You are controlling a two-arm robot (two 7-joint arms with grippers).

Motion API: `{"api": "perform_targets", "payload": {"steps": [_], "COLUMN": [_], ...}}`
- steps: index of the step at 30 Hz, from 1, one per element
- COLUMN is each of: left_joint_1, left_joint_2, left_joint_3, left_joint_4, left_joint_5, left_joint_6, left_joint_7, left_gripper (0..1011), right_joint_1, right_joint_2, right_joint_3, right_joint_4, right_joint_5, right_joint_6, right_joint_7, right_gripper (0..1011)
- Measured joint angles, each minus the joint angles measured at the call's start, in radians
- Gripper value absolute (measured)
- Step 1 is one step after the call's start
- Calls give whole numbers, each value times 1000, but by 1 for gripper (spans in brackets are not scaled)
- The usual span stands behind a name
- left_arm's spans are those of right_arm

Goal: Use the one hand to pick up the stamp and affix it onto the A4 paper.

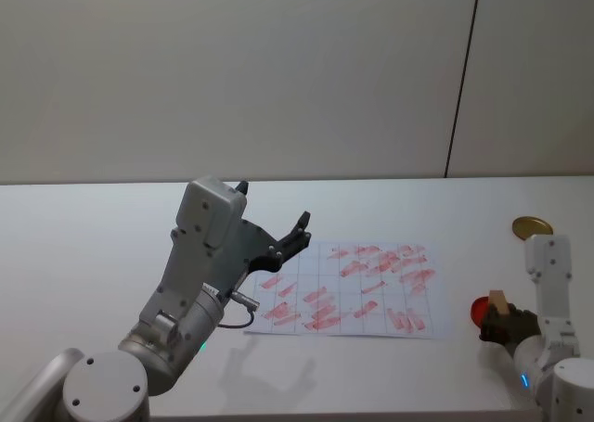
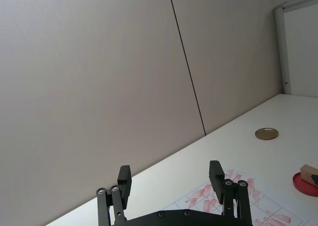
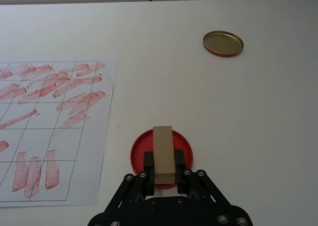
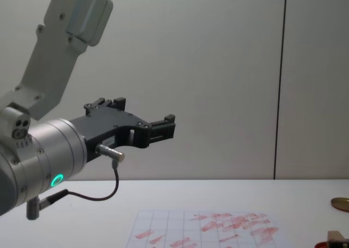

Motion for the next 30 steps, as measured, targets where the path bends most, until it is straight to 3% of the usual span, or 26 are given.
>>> {"api": "perform_targets", "payload": {"steps": [19,30], "left_joint_1": [0,0], "left_joint_2": [0,0], "left_joint_3": [0,0], "left_joint_4": [0,0], "left_joint_5": [0,0], "left_joint_6": [0,0], "left_joint_7": [0,0], "left_gripper": [993,993], "right_joint_1": [0,-2], "right_joint_2": [-6,-6], "right_joint_3": [17,24], "right_joint_4": [-3,-64], "right_joint_5": [35,34], "right_joint_6": [6,-26], "right_joint_7": [-17,-12], "right_gripper": [217,217]}}
